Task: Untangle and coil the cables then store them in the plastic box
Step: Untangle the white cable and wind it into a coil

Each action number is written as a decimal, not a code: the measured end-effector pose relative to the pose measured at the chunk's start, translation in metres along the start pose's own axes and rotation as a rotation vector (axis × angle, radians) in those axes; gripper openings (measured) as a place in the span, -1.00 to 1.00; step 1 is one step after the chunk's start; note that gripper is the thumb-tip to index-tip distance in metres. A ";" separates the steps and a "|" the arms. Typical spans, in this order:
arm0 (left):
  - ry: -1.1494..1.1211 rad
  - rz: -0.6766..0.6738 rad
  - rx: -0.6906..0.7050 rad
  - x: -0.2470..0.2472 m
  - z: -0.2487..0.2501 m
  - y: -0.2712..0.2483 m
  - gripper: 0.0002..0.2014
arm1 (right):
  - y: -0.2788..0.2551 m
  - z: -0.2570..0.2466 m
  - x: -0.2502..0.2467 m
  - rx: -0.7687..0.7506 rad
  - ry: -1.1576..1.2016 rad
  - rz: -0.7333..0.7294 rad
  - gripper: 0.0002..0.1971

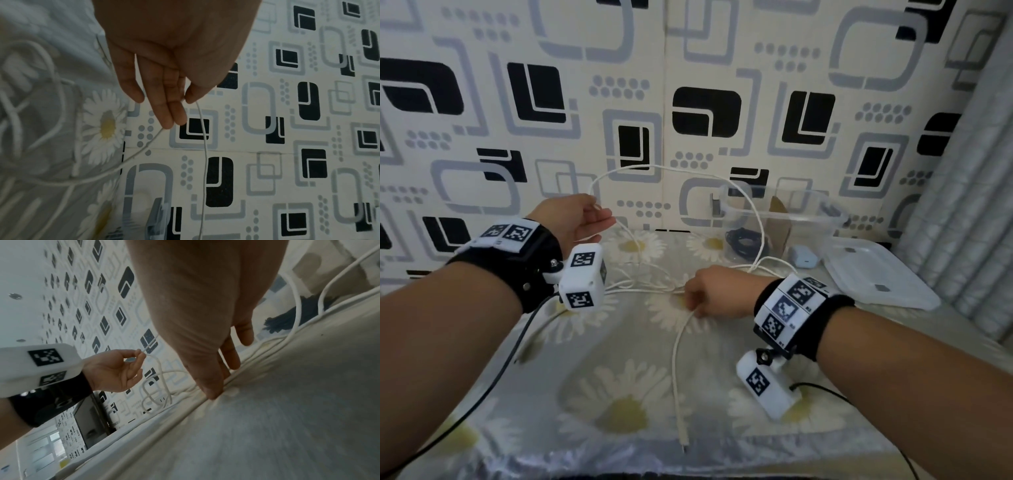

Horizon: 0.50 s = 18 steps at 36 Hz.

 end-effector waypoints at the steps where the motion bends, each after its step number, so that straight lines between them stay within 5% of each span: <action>1: -0.016 -0.003 0.000 0.000 -0.002 0.000 -0.75 | 0.000 0.001 0.000 0.003 -0.001 -0.002 -0.83; 8: -0.037 -0.091 -0.021 0.010 -0.008 -0.006 -0.79 | -0.009 0.007 -0.022 0.004 0.267 0.100 -0.94; 12: -0.027 -0.208 -0.040 0.023 -0.010 -0.010 -0.90 | -0.023 0.009 -0.050 -0.038 0.450 0.286 -0.96; 18: 0.366 -0.480 -0.034 0.056 -0.010 -0.034 -0.68 | -0.047 0.023 -0.095 0.028 0.443 0.587 -0.92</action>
Point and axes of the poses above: each hand's wrist, its own y-axis towards the middle knuckle, its own x-axis out of the palm, z = x × y, the point moved 7 cm from there along y, towards the middle knuckle, and after that the axes turned 7 degrees about -z, right-handed, at the moved point
